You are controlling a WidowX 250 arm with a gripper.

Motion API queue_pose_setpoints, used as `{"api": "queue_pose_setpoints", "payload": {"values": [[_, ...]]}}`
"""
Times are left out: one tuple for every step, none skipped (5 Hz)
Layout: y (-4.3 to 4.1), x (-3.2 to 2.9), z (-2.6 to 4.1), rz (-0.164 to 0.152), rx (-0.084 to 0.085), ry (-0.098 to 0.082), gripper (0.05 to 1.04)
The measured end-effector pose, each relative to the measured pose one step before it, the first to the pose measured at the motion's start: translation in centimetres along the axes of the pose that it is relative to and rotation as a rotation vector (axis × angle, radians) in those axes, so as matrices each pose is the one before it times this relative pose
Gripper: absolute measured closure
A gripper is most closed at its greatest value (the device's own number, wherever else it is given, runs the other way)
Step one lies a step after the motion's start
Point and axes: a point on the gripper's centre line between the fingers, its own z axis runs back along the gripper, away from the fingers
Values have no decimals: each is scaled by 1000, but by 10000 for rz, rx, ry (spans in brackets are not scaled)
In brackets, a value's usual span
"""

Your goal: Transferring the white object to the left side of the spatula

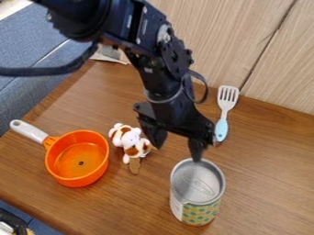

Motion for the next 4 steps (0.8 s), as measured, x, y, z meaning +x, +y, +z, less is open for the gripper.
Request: {"api": "queue_pose_setpoints", "payload": {"values": [[-2397, -1464, -469, -866, -534, 442, 82], [-2610, -1354, -194, -1051, -157, 340, 82], [-2807, -1473, 539, -672, 324, 392, 82], [-273, -2744, -515, 439, 1138, 868, 82]]}}
